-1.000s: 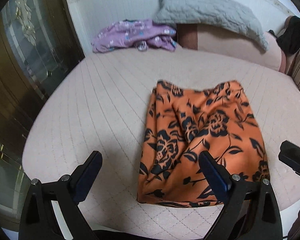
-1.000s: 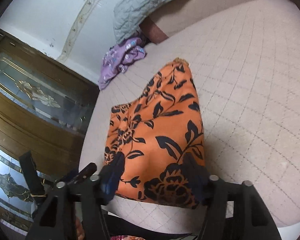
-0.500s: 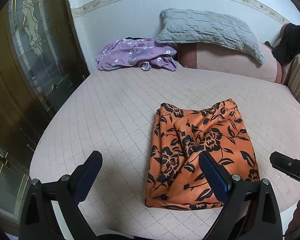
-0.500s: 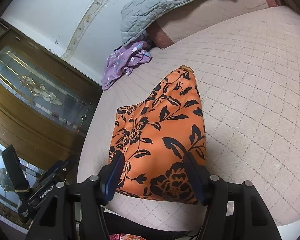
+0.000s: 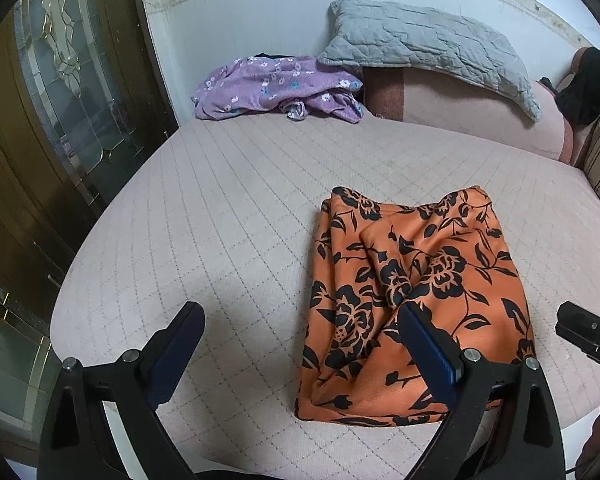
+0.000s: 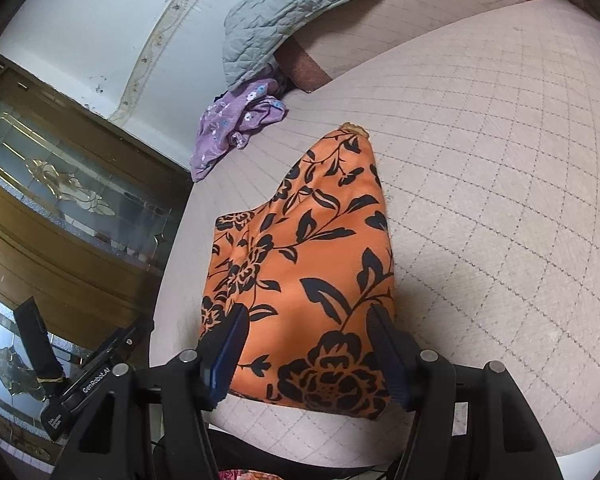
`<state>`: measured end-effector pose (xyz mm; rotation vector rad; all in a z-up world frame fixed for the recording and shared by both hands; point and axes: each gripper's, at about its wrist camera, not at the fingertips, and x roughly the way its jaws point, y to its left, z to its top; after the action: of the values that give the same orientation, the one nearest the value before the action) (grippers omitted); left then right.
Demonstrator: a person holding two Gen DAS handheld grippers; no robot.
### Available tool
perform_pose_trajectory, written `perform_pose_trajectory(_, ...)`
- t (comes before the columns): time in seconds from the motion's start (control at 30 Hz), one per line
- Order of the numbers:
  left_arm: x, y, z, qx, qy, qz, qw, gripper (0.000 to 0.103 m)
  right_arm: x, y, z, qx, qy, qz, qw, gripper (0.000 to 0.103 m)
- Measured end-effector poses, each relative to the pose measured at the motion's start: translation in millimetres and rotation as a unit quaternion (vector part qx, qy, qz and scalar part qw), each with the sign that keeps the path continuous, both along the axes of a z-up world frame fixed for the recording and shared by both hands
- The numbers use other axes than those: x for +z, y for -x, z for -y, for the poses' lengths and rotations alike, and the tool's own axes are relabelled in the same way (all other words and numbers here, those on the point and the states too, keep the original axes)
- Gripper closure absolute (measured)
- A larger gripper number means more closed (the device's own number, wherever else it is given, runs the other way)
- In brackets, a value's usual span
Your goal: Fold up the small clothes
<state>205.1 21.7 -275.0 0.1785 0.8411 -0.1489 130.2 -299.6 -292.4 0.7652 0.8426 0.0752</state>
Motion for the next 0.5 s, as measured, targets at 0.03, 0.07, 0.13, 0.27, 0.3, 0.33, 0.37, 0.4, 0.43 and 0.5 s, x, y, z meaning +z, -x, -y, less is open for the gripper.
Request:
perform_pose_trajectory(0.03, -2.3, -1.8, -0.6, -0.001, 0.0, -0.003, 1.0, 0.006, -0.1, 0.0, 0.2, -0.001, 0.0, 0.002, 1.0, 0.038)
perform_pose_trajectory(0.07, -4.9, -3.4, -1.6, -0.001, 0.001, -0.007, 1.0, 0.006, 0.1, 0.0, 0.4, -0.002, -0.001, 0.005, 1.0, 0.038)
perform_pose_trajectory(0.13, -13.1, -8.2, -7.2, 0.007, 0.007, -0.022, 0.9997, 0.006, 1.1, -0.2, -1.0, 0.003, -0.003, 0.012, 1.0, 0.038)
perform_pose_trajectory(0.27, -39.3, -15.8, -20.4, 0.031, 0.003, -0.062, 0.9976, 0.006, -1.0, -2.2, -12.8, 0.032, -0.005, 0.02, 0.999, 0.038)
perform_pose_trajectory(0.3, -51.6, -18.4, -21.3, 0.033, -0.009, -0.084, 0.9959, 0.006, -6.3, -3.8, -17.1, 0.04, -0.008, 0.012, 0.999, 0.038)
perform_pose_trajectory(0.33, -67.0, -20.7, -20.4, 0.031, -0.023, -0.112, 0.993, 0.006, -15.8, -6.9, -21.6, 0.053, -0.015, -0.006, 0.998, 0.038)
perform_pose_trajectory(0.37, -76.4, -21.4, -19.9, 0.026, -0.025, -0.126, 0.9913, 0.006, -30.7, -11.6, -27.1, 0.068, -0.022, -0.035, 0.997, 0.038)
perform_pose_trajectory(0.4, -80.3, -19.2, -21.1, 0.023, -0.016, -0.124, 0.9919, 0.006, -38.3, -11.7, -30.2, 0.066, -0.016, -0.04, 0.997, 0.039)
perform_pose_trajectory(0.43, -78.4, -16.5, -23.7, 0.024, -0.007, -0.114, 0.9932, 0.006, -37.7, -8.8, -31.8, 0.062, -0.006, -0.026, 0.998, 0.039)
perform_pose_trajectory(0.5, -73.5, -17.8, -25.2, 0.023, -0.003, -0.119, 0.9927, 0.006, -32.7, -8.9, -34.0, 0.068, 0.004, -0.028, 0.997, 0.039)
